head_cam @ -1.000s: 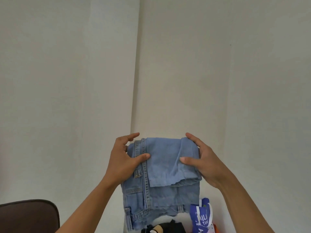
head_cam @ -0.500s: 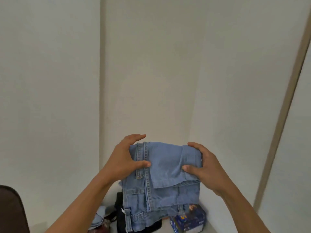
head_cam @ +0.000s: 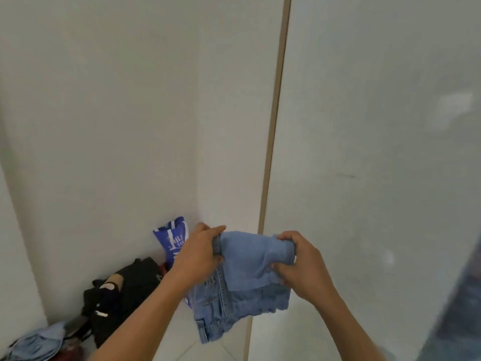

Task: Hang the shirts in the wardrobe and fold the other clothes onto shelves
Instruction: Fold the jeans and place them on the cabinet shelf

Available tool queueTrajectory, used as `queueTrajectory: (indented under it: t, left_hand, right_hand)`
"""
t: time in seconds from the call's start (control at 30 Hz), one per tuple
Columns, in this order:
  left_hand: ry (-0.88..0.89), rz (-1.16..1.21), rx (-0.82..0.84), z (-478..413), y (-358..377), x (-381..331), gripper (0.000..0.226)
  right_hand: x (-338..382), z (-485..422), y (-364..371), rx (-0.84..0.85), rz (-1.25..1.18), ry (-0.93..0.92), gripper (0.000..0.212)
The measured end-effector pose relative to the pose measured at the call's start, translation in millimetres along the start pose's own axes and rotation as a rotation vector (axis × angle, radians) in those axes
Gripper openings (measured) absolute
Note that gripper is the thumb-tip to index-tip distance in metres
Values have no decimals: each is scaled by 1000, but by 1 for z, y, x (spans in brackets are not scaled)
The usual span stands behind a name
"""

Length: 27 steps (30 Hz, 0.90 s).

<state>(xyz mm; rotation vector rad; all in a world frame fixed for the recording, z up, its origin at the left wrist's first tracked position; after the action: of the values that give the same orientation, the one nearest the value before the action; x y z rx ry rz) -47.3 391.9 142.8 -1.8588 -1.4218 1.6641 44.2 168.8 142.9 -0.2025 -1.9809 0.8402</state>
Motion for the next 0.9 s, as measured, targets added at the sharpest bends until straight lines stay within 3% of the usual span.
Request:
queueTrajectory:
  t: [0.07, 0.33, 0.43, 0.53, 0.63, 0.77, 0.9]
  left_hand:
    - [54, 119, 24, 17, 29, -34, 56]
    - [301, 437, 58, 127, 120, -196, 36]
    - [413, 583, 59, 170, 147, -261, 36]
    - [507, 680, 155, 205, 177, -325, 36]
    - [606, 735, 180, 236, 202, -390, 41]
    - [760, 750, 336, 273, 234, -470, 53]
    - [893, 815, 355, 296, 269, -551, 55]
  right_hand:
    - [-19, 36, -36, -53, -73, 72, 49]
    - [-77, 212, -189, -226, -326, 375, 37]
    - [-86, 279, -251, -286, -406, 505, 55]
    - [-90, 346, -311, -328, -415, 600, 48]
    - [-98, 405, -367, -484, -422, 659, 46]
    - [-105, 472, -431, -721, -387, 663, 40]
    - [-109, 523, -484, -946, -342, 625, 32]
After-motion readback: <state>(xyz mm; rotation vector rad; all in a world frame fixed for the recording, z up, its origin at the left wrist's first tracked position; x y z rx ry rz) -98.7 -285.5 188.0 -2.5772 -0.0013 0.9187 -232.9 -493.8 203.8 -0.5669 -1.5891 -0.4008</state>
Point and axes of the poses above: each hand's wrist, its own z-axis away from the middle knuckle, its own y-axis out of the palm, x = y × z, the point moved 2 cm from there along -z, towards the middle knuckle, and after that the axes turned 7 degrees about z, right-handed, at the moved point
